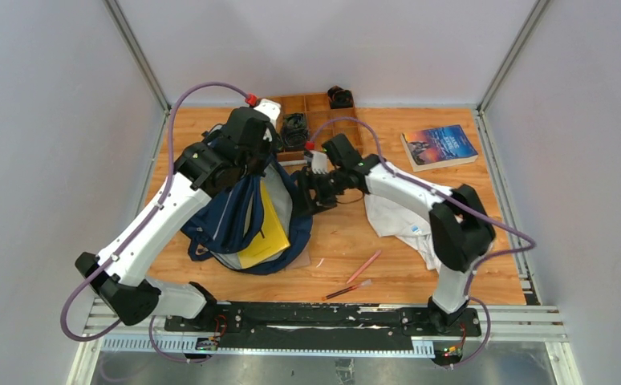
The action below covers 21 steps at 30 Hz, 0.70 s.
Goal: Pack the student bag
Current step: Place the book in the student bag.
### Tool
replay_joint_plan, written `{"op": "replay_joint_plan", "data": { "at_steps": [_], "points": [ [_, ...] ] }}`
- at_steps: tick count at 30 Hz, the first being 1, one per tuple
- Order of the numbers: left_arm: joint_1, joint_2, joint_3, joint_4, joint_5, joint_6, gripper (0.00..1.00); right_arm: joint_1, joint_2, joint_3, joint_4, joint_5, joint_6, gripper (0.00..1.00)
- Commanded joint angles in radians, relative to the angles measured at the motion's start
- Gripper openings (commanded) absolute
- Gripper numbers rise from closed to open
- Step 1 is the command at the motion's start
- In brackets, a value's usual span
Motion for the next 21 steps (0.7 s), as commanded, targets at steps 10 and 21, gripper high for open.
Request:
{"op": "replay_joint_plan", "data": {
  "at_steps": [10,21],
  "points": [
    [0.070,0.076,0.033,0.149,-0.009,-0.056,0.00,0.120,-0.462,-0.638,0.782,0.174,0.455,0.71],
    [0.074,0.082,0.045,0.152,0.000,-0.065,0.00,0.194,-0.164,-0.544,0.804,0.156,0.699,0.65]
  ]
}}
